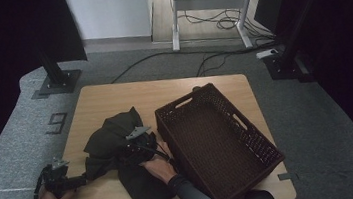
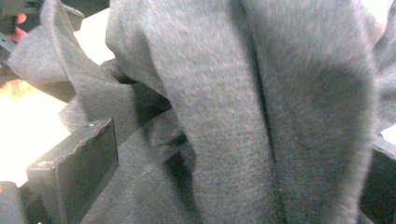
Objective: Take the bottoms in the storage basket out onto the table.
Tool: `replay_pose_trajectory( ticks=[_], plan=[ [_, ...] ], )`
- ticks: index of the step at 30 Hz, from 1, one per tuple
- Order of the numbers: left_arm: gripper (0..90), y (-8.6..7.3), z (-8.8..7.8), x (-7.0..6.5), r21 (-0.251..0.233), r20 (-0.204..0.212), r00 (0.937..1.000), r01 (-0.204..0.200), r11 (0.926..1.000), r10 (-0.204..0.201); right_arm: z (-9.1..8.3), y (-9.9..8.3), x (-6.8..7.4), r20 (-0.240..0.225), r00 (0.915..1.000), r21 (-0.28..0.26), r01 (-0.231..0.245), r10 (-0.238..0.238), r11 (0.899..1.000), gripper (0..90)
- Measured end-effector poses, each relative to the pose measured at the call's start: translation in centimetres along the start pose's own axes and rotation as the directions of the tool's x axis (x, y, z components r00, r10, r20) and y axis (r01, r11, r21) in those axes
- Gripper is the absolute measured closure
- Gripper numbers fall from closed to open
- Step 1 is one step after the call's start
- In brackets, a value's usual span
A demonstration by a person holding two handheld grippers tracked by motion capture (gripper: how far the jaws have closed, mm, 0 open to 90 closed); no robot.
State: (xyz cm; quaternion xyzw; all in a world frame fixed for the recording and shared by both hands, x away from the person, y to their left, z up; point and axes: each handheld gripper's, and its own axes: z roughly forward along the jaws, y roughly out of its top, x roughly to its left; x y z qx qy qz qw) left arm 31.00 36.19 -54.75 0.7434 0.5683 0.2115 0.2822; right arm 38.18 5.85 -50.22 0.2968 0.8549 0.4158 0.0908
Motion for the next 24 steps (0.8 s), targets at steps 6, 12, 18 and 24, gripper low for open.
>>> replay_pose_trajectory(
  ticks=[6,12,18,24],
  plan=[
    [0.0,0.0,0.0,0.0,0.001,0.0,1.0,-0.001,1.0,0.001,-1.3,0.8,0.4,0.008,0.9997,-0.007,0.024,-0.024,1.0,0.0],
    [0.0,0.0,0.0,0.0,0.002,-0.002,1.0,0.002,1.0,-0.002,-2.6,1.7,0.7,0.0,0.9993,-0.005,0.036,-0.036,0.999,0.0],
    [0.0,0.0,0.0,0.0,0.002,-0.003,1.0,0.003,1.0,-0.003,-3.9,2.5,1.1,-0.016,0.9997,-0.01,0.018,-0.018,1.0,0.0],
    [0.0,0.0,0.0,0.0,0.001,-0.003,1.0,0.003,1.0,-0.003,-5.1,3.3,1.5,-0.004,0.9996,-0.008,0.027,-0.027,1.0,0.0]
  ],
)
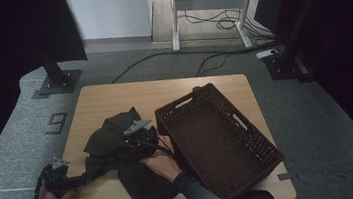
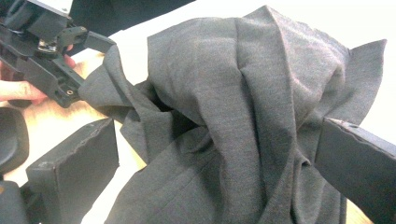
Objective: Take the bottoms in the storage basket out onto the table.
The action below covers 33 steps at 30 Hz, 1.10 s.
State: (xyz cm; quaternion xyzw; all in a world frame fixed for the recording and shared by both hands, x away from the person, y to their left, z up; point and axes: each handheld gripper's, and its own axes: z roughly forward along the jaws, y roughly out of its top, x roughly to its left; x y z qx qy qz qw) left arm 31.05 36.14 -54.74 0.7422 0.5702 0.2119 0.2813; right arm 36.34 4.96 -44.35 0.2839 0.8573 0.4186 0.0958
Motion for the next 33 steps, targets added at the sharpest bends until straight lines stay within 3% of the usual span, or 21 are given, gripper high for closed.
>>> replay_pose_trajectory(
  ticks=[10,17,33],
  plan=[
    [0.0,0.0,0.0,0.0,0.0,0.0,1.0,-0.001,1.0,0.001,-2.0,0.9,-0.4,-0.001,0.9999,0.002,0.013,-0.013,1.0,0.0],
    [0.0,0.0,0.0,0.0,0.0,-0.001,1.0,-0.001,1.0,0.001,-3.5,0.8,-1.2,0.039,0.999,0.008,0.022,-0.023,1.0,0.3],
    [0.0,0.0,0.0,0.0,0.0,0.0,1.0,0.0,1.0,0.0,-6.8,-0.4,-3.7,0.091,0.9959,-0.006,-0.004,0.005,1.0,14.8]
  ],
)
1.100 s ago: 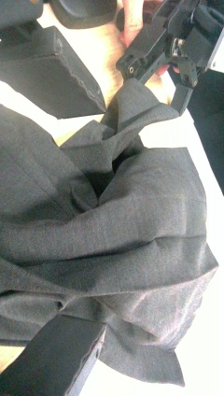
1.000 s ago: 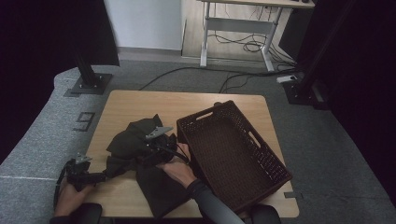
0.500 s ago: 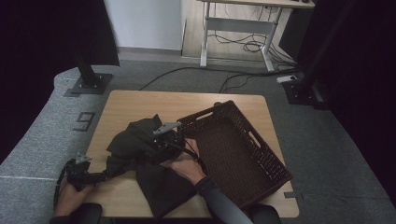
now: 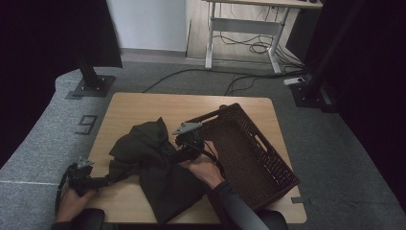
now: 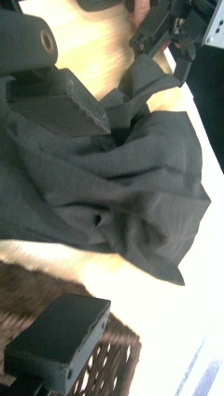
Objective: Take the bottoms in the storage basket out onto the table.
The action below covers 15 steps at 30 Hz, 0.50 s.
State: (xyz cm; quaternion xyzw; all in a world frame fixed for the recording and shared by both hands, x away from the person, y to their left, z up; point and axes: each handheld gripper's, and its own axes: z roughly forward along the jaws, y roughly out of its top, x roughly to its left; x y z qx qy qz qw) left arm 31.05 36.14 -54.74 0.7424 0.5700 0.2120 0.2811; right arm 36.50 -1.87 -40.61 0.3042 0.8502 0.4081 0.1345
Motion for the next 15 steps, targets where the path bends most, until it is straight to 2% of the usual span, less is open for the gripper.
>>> replay_pose_trajectory(
  ticks=[7,15],
  plan=[
    [0.0,0.0,0.0,0.0,0.0,-0.001,1.0,0.001,1.0,-0.001,-1.3,-1.4,-1.5,0.014,0.9997,0.013,-0.022,0.022,1.0,22.9],
    [0.0,0.0,0.0,0.0,0.001,-0.002,1.0,0.002,1.0,-0.002,-2.3,-3.0,-2.3,0.023,0.9987,0.022,-0.045,0.045,0.999,37.4]
  ],
)
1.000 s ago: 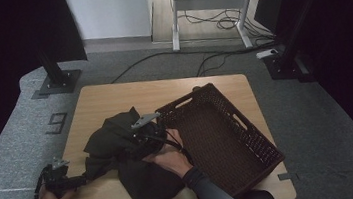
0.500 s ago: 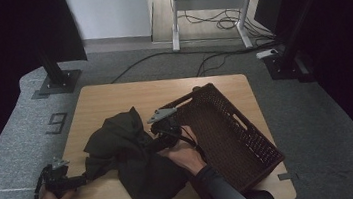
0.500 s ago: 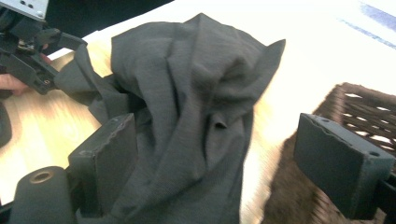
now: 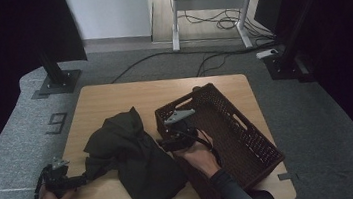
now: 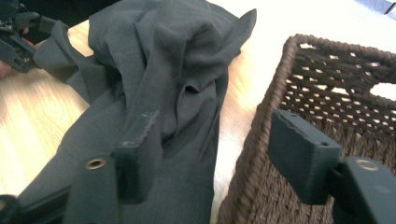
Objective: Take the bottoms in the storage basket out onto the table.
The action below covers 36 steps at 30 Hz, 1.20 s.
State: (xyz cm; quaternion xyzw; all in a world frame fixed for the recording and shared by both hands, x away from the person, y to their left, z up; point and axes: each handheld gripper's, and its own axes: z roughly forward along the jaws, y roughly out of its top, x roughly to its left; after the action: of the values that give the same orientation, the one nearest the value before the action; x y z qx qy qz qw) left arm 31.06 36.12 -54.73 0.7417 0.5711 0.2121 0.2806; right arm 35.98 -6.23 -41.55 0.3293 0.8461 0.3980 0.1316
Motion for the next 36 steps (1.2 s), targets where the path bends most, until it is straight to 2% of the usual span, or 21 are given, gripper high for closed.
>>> replay_pose_trajectory(
  ticks=[17,22,30,36],
  plan=[
    [0.0,0.0,0.0,0.0,0.0,0.001,1.0,0.0,1.0,0.0,-1.1,-3.5,-1.1,-0.01,0.9984,0.068,-0.055,0.056,0.996,60.4],
    [0.0,0.0,0.0,0.0,-0.002,0.0,1.0,0.001,1.0,-0.001,-1.2,-4.0,-1.0,-0.004,0.9989,0.089,-0.047,0.047,0.995,70.1],
    [0.0,0.0,0.0,0.0,-0.001,0.0,1.0,0.001,1.0,-0.001,-1.2,-4.0,-1.3,-0.025,0.9968,0.099,-0.072,0.075,0.992,73.5],
    [0.0,0.0,0.0,0.0,-0.001,0.0,1.0,0.001,1.0,-0.001,-1.2,-3.9,-1.5,-0.032,0.9968,0.105,-0.07,0.074,0.992,75.0]
  ],
)
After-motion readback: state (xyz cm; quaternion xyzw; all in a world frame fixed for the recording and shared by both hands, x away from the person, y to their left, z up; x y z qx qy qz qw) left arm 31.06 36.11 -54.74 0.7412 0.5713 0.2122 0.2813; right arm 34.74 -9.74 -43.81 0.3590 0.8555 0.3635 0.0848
